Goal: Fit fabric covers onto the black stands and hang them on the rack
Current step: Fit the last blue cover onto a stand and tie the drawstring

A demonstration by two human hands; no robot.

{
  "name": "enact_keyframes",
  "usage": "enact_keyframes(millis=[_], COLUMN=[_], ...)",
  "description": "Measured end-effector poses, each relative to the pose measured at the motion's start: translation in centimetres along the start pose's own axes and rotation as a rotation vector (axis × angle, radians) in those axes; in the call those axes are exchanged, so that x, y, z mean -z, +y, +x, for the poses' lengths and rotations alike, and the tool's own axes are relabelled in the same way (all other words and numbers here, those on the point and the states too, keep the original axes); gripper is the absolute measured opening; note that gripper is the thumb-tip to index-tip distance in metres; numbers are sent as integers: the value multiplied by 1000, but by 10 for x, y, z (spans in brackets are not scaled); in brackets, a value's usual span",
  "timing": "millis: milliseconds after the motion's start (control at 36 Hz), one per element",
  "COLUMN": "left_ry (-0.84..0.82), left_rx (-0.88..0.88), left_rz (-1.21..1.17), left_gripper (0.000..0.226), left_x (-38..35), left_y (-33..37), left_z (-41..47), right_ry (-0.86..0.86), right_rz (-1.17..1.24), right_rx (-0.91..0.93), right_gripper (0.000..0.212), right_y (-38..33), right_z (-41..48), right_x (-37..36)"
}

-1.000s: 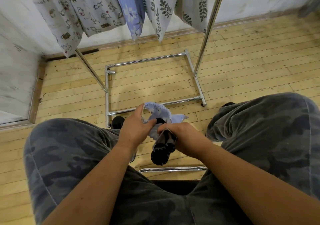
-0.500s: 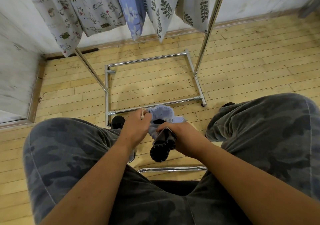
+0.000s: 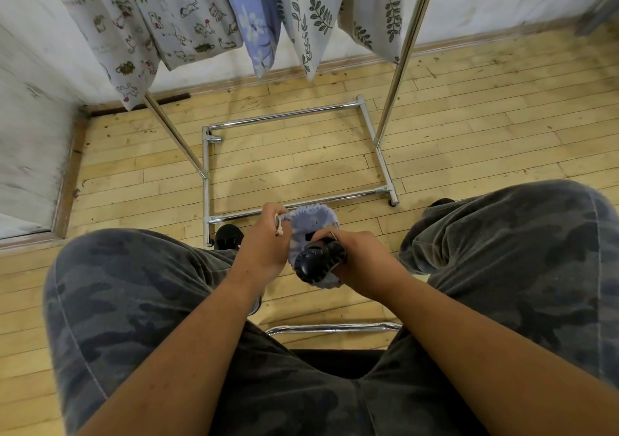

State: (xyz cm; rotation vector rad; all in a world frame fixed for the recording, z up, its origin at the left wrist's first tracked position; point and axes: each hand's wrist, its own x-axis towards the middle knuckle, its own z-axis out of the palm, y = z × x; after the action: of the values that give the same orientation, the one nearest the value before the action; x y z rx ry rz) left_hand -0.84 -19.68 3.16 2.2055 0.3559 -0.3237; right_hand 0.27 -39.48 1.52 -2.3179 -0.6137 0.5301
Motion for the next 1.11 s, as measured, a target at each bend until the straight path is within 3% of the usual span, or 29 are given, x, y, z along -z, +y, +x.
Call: enact_keyframes(millis=[139,222,389,444,528,611,722,806,861,972,1111], left_ry=[-204,-265,-329,-328,-272,-187,-108,-77,-53,-33,23], left_rx=[-232,-150,-125,-130,-167,-194,-210,-215,-193,-149,-94], left_rz=[-51,-12,108,91,104,125,134,109,92,75,84], left_gripper=[38,28,10,6,30,32,21,29,30,30,30], left_x=[0,-1,-10,-10,-11,-12,-7,-5,-4,0,-1], left_y=[-5,10,6,8,8,4,8,8,6,5,2], left_z=[-4,-13,-9,-11,-12,-12,-12,-11,-10,-10,-6], right_ry=[55,95,149,132,84,34,104,208,243,311,356], right_rz=[54,59,122,82,62,58,137,188,170,168,203], right_rx=[-112,-178,-169,-153,-101,-64,-37,-99,-161,-304,-467], right_gripper=[28,39,17,29,40,44,64,70,62,20,7], right_y=[-2,-3,-7,-10,-16,-23,-17,-7,-3,3,11], right_z=[1,2,0,0,-4,-6,-4,0,1,0,4], right_x=[6,7,9,11,13,15,10,10,13,17,20])
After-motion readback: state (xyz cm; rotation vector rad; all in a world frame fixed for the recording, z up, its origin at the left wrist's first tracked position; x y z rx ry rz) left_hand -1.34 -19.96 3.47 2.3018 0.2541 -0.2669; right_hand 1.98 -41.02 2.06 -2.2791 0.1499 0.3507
